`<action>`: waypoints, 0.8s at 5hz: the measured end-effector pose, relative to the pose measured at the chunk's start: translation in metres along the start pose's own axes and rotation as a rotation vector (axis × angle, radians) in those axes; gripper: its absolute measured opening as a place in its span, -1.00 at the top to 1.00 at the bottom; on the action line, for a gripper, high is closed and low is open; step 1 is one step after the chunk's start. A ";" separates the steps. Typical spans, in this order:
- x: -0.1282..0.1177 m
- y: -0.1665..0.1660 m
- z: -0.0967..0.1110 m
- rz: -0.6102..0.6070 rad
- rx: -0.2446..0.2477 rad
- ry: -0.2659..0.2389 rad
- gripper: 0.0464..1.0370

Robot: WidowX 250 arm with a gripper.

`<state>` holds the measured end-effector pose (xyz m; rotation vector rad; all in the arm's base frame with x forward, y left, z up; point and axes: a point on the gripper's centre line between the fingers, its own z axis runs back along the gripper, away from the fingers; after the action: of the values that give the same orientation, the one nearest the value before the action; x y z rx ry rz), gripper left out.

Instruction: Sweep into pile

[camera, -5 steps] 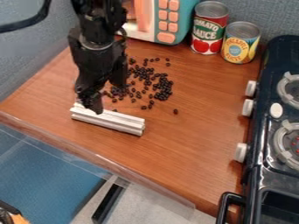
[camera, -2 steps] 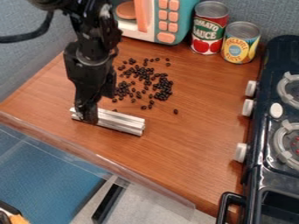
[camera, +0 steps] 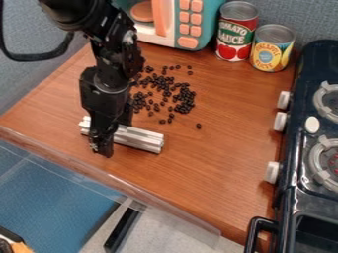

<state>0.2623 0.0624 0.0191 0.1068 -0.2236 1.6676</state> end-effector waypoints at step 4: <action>-0.005 -0.016 -0.003 -0.083 0.001 0.029 0.36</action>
<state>0.2792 0.0601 0.0166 0.0911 -0.1936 1.5860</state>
